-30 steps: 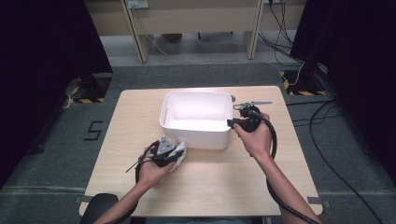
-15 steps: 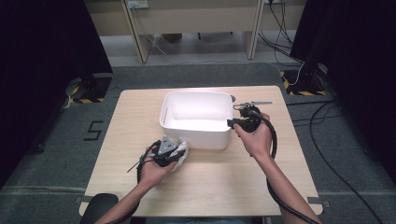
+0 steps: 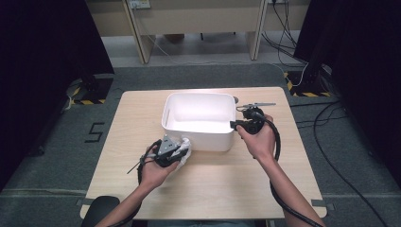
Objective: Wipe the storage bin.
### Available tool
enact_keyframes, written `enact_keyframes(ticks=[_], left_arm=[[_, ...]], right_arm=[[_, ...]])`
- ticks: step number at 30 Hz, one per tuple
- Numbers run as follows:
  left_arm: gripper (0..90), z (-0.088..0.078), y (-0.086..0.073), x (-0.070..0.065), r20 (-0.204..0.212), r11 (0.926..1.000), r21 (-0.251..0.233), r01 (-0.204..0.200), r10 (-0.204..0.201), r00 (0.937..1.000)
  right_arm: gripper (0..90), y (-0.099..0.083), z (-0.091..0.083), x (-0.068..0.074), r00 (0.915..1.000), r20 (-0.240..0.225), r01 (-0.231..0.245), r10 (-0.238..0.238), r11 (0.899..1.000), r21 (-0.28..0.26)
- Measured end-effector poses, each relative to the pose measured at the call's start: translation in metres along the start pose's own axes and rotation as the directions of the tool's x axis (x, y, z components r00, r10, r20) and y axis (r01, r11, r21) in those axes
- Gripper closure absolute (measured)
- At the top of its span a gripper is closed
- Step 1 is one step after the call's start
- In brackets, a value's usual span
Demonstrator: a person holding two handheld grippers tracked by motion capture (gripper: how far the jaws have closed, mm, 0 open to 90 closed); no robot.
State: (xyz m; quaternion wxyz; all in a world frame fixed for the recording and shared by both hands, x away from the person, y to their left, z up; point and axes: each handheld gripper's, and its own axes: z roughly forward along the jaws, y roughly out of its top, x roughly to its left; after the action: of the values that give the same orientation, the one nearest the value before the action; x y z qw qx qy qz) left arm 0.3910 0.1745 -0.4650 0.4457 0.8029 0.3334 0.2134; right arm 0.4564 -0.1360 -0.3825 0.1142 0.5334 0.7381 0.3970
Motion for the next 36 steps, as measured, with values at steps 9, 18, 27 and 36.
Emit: enact_keyframes(ticks=[9,18,27,36], left_arm=[[76.1,-0.007,0.008,0.0,-0.002,0.9998,-0.022,0.001,-0.001,1.0],[76.1,-0.015,0.018,-0.001,-0.011,0.9988,-0.046,-0.013,0.013,0.9999],[76.1,-0.014,0.021,-0.002,-0.007,0.999,-0.042,-0.017,0.017,0.9998],[76.0,-0.01,0.025,-0.007,-0.001,0.9987,-0.044,-0.026,0.026,0.9997]], right_arm=[[72.4,0.0,0.0,0.0,1.0,-0.002,-0.004,0.004,1.0,-0.002],[72.5,-0.001,0.0,0.0,1.0,-0.001,-0.008,0.008,1.0,-0.002],[72.4,0.0,0.0,0.0,1.0,-0.001,-0.008,0.008,1.0,-0.002],[72.4,0.0,0.0,0.0,1.0,-0.002,-0.008,0.008,1.0,-0.002]])
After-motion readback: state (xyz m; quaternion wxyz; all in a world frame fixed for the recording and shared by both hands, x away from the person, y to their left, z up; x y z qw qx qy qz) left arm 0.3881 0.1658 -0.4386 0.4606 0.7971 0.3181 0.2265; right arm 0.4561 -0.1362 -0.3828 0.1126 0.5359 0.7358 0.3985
